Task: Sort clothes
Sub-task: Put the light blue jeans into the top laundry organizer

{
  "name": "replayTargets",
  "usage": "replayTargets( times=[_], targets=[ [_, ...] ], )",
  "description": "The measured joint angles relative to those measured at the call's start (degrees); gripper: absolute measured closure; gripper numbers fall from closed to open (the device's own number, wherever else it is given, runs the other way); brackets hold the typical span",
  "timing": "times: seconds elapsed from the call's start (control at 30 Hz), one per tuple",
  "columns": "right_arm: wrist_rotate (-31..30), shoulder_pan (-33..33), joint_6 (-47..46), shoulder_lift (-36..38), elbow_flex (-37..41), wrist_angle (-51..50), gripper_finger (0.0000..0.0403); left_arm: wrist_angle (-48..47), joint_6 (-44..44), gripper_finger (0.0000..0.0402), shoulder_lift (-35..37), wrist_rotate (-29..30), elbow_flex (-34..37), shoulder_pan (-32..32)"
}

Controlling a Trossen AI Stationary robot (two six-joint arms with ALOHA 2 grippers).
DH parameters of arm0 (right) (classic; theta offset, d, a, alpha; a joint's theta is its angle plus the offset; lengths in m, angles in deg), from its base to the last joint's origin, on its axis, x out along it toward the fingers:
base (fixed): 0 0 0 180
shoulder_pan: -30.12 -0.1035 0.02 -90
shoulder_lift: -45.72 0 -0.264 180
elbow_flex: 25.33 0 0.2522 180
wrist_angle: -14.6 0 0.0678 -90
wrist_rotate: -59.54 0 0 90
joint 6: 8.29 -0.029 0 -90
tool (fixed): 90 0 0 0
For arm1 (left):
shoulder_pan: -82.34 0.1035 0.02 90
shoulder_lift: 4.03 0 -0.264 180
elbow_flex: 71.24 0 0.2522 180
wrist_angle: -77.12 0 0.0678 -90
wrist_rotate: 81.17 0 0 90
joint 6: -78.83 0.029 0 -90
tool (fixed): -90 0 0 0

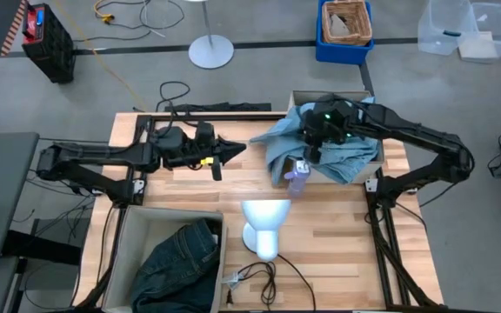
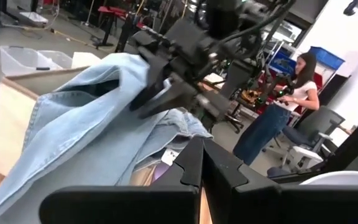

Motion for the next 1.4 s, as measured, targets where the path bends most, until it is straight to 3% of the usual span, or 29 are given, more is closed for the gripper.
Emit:
replayTargets(
  times=[0.13, 0.37, 0.63, 0.83, 0.97, 1.17, 1.4],
  targets=[
    [0.2, 3.5, -0.1, -3.2, 0.0, -0.4, 0.0310, 0.4, 0.6, 0.0401, 0.1, 0.0, 0.0, 0.0],
    [-1.8, 11.0, -7.1, -8.2, 0.0, -10.1, 0.0317, 0.7, 0.7, 0.0401, 0.1, 0.0, 0.0, -0.4],
    [-7.7, 18.6, -17.1, -4.5, 0.0, -14.2, 0.0394, 0.6, 0.7, 0.0401, 0.0, 0.0, 0.0, -1.5],
    [-7.7, 24.2, -19.6, -3.4, 0.0, -20.9, 0.0400, 0.6, 0.9, 0.0401, 0.0, 0.0, 0.0, -1.4],
    [-6.1, 24.4, -17.9, -2.1, 0.0, -17.0, 0.0396, 0.6, 1.3, 0.0401, 0.0, 0.0, 0.0, -1.4],
    [-1.1, 20.3, -8.1, 4.1, -4.7, -11.7, 0.0360, 0.6, 1.3, 0.0401, 0.0, -0.2, 0.0, -1.4],
    [0.2, 11.7, 2.2, 5.6, -11.9, -14.5, 0.0236, 0.6, 0.8, 0.0401, 0.0, -0.4, 0.0, -0.9]
  ],
)
